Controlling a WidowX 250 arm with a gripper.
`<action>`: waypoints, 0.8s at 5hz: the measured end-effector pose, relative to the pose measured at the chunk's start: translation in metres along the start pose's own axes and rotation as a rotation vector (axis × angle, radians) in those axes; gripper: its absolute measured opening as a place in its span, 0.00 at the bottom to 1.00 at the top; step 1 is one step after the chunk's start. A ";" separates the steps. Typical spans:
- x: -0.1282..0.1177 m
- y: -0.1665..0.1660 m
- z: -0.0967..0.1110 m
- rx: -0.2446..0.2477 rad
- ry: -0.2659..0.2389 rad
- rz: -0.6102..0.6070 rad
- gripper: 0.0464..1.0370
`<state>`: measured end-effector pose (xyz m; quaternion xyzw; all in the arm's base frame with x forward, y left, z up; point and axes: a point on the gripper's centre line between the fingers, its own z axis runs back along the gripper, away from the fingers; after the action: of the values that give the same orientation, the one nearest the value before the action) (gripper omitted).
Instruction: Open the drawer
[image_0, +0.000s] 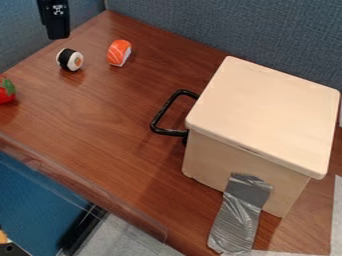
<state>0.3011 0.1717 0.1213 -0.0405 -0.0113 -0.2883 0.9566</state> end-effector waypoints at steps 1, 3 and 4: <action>-0.001 -0.002 -0.016 -0.041 0.016 0.003 0.96; 0.032 -0.057 -0.051 -0.109 0.001 -0.099 0.96; 0.048 -0.091 -0.056 -0.072 -0.078 -0.081 0.96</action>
<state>0.2912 0.0651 0.0745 -0.0854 -0.0398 -0.3252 0.9409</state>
